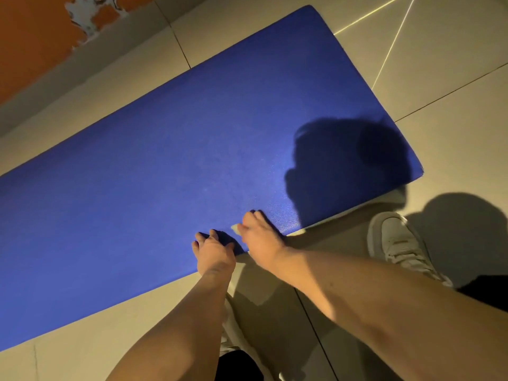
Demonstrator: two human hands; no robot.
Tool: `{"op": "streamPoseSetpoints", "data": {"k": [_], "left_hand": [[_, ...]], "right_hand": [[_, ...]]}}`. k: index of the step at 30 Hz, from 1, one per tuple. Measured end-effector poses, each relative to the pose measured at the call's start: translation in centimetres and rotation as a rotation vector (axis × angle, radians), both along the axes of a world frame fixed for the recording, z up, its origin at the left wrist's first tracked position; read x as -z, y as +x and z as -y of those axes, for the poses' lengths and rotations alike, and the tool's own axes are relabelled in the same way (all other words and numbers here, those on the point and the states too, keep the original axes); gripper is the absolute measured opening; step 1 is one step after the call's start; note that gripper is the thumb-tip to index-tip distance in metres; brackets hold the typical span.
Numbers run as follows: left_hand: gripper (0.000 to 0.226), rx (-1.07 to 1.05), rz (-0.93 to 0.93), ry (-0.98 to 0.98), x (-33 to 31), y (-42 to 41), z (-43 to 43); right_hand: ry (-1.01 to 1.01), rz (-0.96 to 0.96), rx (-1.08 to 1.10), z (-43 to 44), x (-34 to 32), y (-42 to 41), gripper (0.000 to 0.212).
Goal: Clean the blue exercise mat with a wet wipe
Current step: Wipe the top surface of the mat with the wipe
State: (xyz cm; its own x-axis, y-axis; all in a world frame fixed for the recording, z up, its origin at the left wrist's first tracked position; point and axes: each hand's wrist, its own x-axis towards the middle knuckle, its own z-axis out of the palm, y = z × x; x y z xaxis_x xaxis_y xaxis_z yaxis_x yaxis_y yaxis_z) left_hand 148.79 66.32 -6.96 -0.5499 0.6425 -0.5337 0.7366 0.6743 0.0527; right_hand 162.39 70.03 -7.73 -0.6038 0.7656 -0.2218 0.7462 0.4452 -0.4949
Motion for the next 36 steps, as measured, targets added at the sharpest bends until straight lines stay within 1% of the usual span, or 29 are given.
{"op": "streamPoseSetpoints", "data": {"k": [2,3,5,6,7,8,9,10,12,14,16,17,18,19,20,22,24,26,27,29,30,32,33,35,36], "left_hand": [[0.066,0.000,-0.008,-0.011,-0.1,0.1,-0.1],[0.066,-0.009,-0.008,-0.015,-0.2,0.2,-0.1],[0.065,-0.018,-0.007,-0.019,-0.5,0.4,0.0],[0.065,-0.011,-0.005,-0.021,-0.5,0.5,0.0],[0.064,-0.004,0.000,-0.021,-0.5,0.5,0.0],[0.063,0.000,0.006,-0.022,-0.5,0.5,0.0],[0.062,0.000,0.008,-0.027,-0.6,0.5,0.0],[0.061,-0.004,0.008,-0.037,-0.6,0.4,-0.1],[0.061,-0.012,0.013,-0.056,-0.7,0.4,-0.3],[0.060,-0.013,0.013,-0.067,-0.6,0.5,-0.5],[0.061,-0.014,0.000,-0.075,-0.9,0.6,-0.5],[0.062,-0.014,-0.006,-0.080,-0.9,0.6,-0.5],[0.064,-0.017,-0.007,-0.085,-1.0,0.7,-0.4],[0.064,-0.023,-0.007,-0.087,-1.0,0.7,-0.5],[0.065,-0.028,-0.007,-0.087,-1.1,0.8,-0.5],[0.065,-0.028,-0.007,-0.089,-1.4,0.8,-0.5],[0.064,-0.023,-0.002,-0.088,-1.5,0.8,-0.6],[0.064,-0.020,0.003,-0.087,-1.4,0.7,-0.5],[0.064,-0.017,0.002,-0.088,-1.3,0.7,-0.5],[0.062,-0.012,-0.001,-0.090,-1.3,0.7,-0.5],[0.061,-0.012,-0.001,-0.091,-1.4,0.7,-0.4],[0.060,-0.012,-0.003,-0.088,-1.4,0.7,-0.4],[0.059,-0.015,-0.003,-0.085,-1.3,0.7,-0.3],[0.059,-0.022,-0.003,-0.076,-1.0,0.6,-0.3],[0.059,-0.030,0.002,-0.074,-1.1,0.6,-0.3]], "right_hand": [[0.050,-0.050,-0.124,0.9,0.4,-0.9,0.035],[0.051,-0.053,-0.160,0.2,0.6,-0.6,0.037],[0.123,-0.085,-0.182,-1.9,0.6,0.9,0.042],[0.095,-0.081,-0.148,-3.7,0.8,2.2,0.040],[0.076,-0.090,-0.060,-5.6,1.0,3.7,0.033],[0.087,-0.056,0.068,-7.5,1.2,5.2,0.026],[0.116,-0.039,0.166,-9.1,1.6,6.5,0.025],[0.134,0.009,0.205,-10.2,1.6,7.5,0.025],[0.109,0.010,0.306,-11.0,1.9,8.1,0.025],[0.061,-0.016,0.339,-10.2,1.3,7.1,0.028],[0.066,0.003,0.302,-8.3,0.7,5.0,0.030],[0.060,-0.051,0.279,-7.3,0.4,3.8,0.031],[0.102,-0.045,0.209,-6.3,-0.1,2.4,0.035],[0.120,0.005,0.126,-5.3,-0.9,1.2,0.036],[0.098,0.032,0.068,-4.5,-0.9,0.2,0.036],[0.028,0.082,-0.115,-3.3,0.1,-1.3,0.037],[0.090,0.036,-0.155,-4.1,0.4,-1.2,0.037],[0.148,0.052,-0.182,-6.5,0.5,0.2,0.035],[0.135,0.071,-0.140,-8.3,0.2,1.3,0.030],[0.132,0.044,0.069,-12.1,0.8,3.8,0.020],[0.142,0.055,0.165,-13.5,1.2,4.9,0.021],[0.062,0.029,0.296,-15.0,1.8,6.1,0.027],[0.036,0.031,0.324,-14.8,1.7,6.0,0.029],[0.019,0.062,0.297,-13.4,1.1,4.6,0.026],[-0.006,0.022,0.273,-12.3,1.0,3.5,0.026]]}}
